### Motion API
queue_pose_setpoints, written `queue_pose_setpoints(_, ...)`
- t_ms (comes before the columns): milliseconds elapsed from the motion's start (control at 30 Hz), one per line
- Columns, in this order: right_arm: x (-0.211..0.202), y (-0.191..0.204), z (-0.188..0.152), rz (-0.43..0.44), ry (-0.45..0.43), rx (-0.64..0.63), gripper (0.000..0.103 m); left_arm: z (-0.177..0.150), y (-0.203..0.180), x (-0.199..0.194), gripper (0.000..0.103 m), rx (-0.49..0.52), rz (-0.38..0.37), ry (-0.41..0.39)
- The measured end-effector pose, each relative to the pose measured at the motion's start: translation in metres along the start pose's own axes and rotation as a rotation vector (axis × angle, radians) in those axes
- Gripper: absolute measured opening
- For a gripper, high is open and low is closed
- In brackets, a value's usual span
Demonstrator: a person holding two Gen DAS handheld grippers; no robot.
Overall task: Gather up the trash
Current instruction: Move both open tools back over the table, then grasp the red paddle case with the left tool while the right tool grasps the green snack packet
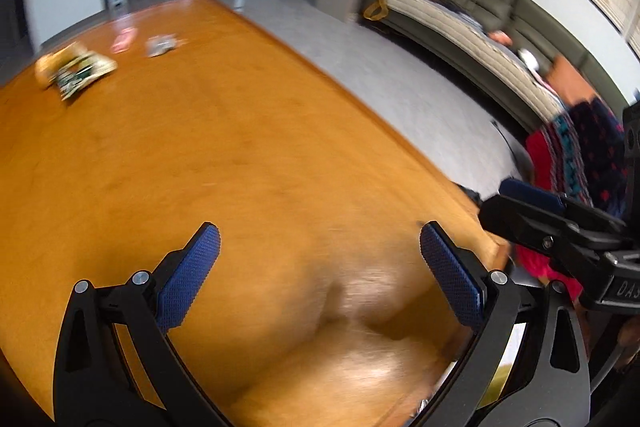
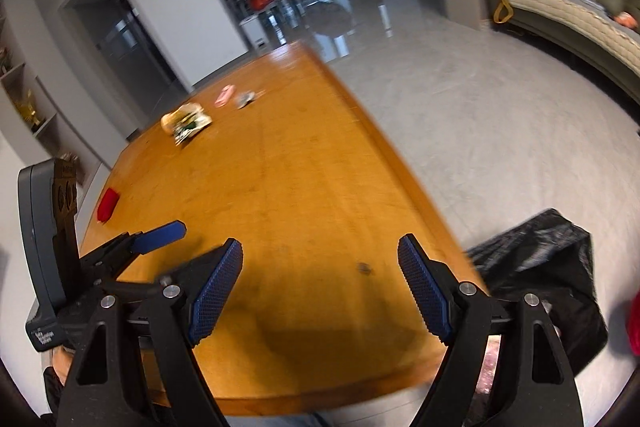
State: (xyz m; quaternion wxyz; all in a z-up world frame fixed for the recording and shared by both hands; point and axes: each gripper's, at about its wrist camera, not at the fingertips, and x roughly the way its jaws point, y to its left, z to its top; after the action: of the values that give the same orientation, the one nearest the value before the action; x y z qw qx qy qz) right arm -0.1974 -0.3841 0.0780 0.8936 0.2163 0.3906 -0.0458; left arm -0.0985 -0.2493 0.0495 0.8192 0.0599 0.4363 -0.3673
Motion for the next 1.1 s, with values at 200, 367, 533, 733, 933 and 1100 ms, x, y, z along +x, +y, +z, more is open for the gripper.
queue_pose_setpoints(200,0.041,0.047,0.009,0.081,0.073,-0.069,0.08,0.002,0.091,-0.036,0.097,-0.183,0.193,-0.074)
queue_pose_setpoints(367,0.064,0.072,0.014,0.117,0.115,-0.123,0.081,-0.002,0.167,-0.06,0.097,-0.297,0.359,-0.085)
queue_pose_setpoints(533,0.087,0.091,0.025,0.148,0.149,-0.141,0.081,-0.008,0.224,-0.08,0.097,-0.394,0.441,-0.088)
queue_pose_setpoints(733,0.122,0.125,0.046,0.193,0.192,-0.193,0.081,-0.004,0.266,-0.087,0.097,-0.401,0.531,-0.074)
queue_pose_setpoints(933,0.163,0.164,0.069,0.225,0.228,-0.261,0.081,0.011,0.321,-0.085,0.097,-0.4,0.61,-0.045)
queue_pose_setpoints(1100,0.189,0.193,0.092,0.234,0.235,-0.327,0.081,0.019,0.366,-0.078,0.096,-0.433,0.598,-0.018)
